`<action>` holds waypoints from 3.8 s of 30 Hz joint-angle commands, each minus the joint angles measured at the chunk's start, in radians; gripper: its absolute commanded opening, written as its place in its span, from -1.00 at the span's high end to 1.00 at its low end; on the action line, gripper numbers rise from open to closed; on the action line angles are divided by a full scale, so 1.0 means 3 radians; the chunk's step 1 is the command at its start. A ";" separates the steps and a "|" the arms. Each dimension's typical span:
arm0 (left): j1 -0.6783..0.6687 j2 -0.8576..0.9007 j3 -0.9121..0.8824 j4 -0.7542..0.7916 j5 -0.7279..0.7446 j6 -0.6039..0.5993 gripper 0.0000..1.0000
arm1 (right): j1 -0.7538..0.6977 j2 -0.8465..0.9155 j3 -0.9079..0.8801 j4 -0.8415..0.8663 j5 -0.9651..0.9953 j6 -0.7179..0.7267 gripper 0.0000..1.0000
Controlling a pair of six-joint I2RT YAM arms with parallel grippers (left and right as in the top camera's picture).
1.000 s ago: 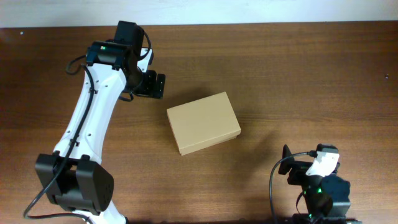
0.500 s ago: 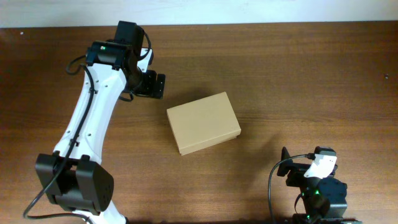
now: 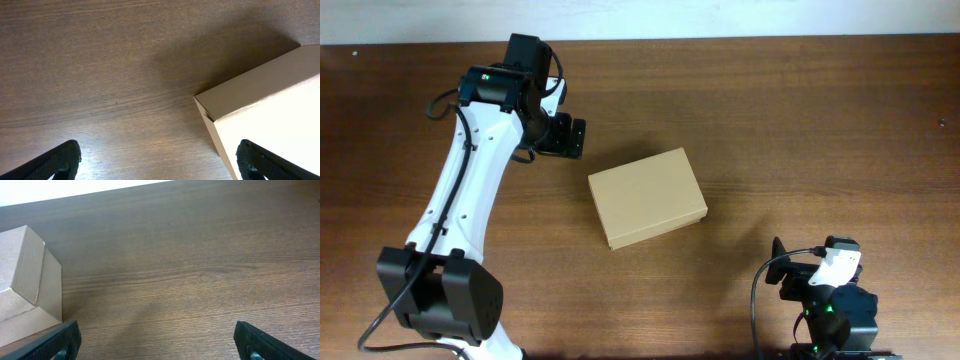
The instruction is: Pack container
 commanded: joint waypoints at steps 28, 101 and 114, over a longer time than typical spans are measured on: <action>0.0184 -0.4786 -0.4735 0.3984 -0.0940 0.0038 -0.99 | -0.0028 -0.0045 -0.0025 0.0006 0.0038 0.0015 -0.98; 0.0589 -0.5807 -0.5921 0.4030 -0.0916 0.0039 -0.99 | -0.0028 -0.0045 -0.0025 0.0006 0.0038 0.0015 -0.98; 0.0589 -0.5809 -0.5921 0.4030 -0.0916 0.0039 -0.99 | -0.0028 -0.0045 -0.0025 0.0006 0.0038 0.0015 -0.98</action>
